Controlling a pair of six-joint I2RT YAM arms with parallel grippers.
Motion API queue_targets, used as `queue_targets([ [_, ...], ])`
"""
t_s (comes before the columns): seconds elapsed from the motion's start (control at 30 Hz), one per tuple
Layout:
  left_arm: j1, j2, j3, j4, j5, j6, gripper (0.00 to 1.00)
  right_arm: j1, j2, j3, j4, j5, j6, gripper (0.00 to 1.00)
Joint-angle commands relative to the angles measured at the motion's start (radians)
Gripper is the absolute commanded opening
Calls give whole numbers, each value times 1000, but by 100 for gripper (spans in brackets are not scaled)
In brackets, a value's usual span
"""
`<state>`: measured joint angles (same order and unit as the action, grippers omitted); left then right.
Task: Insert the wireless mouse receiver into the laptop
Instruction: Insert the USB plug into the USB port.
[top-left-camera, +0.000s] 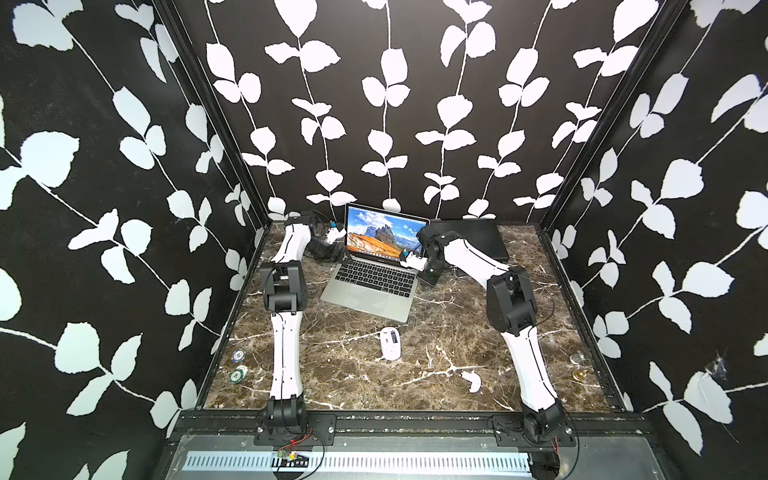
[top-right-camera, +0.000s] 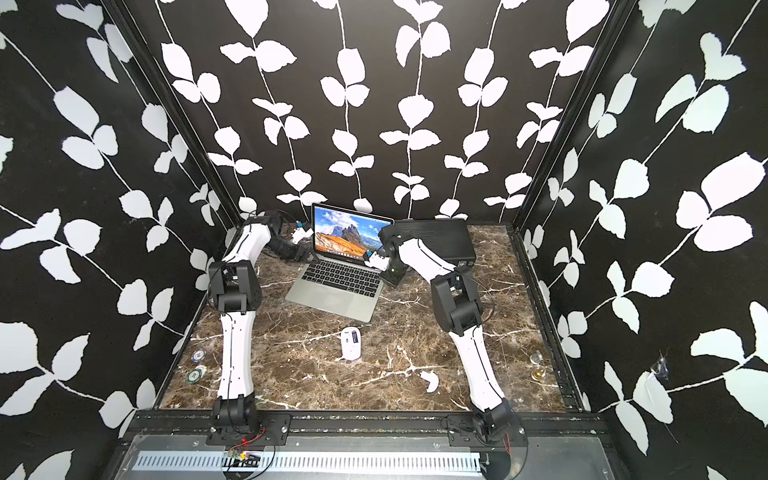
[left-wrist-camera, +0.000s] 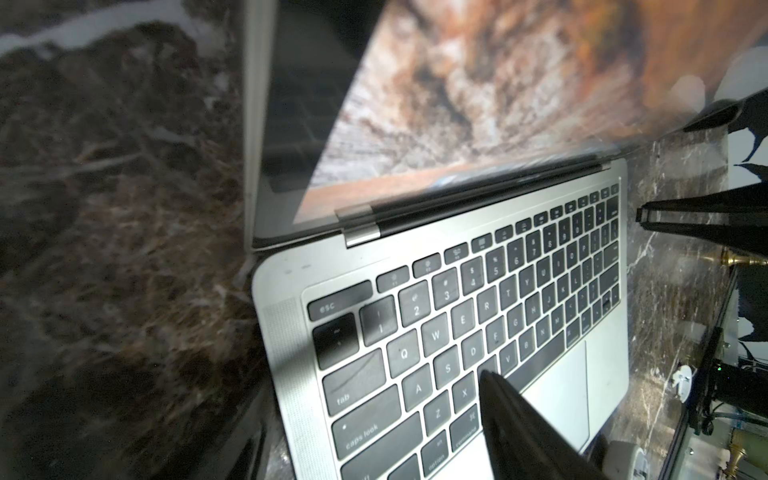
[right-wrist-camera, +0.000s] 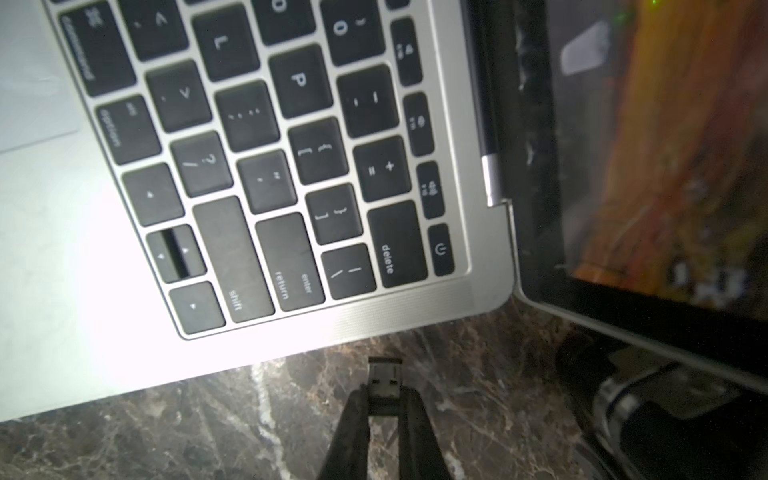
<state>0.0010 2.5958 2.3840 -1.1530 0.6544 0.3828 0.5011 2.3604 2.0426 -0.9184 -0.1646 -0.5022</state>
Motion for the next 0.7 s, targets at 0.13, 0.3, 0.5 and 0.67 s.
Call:
queue_targets([
  [0.13,-14,20,7,-32,20,16,78,-4,66,73,-57,8,-4,0],
  [0.3,-15,20,9,-28,21,13,78,-4,56,66,-56,12,-6,0],
  [0.5,-15,21,9,-30,19,15,78,-5,57,64,-81,25,-10,0],
  [0.67,-15,24,11,-28,20,13,78,-5,43,43,-70,30,-12,0],
])
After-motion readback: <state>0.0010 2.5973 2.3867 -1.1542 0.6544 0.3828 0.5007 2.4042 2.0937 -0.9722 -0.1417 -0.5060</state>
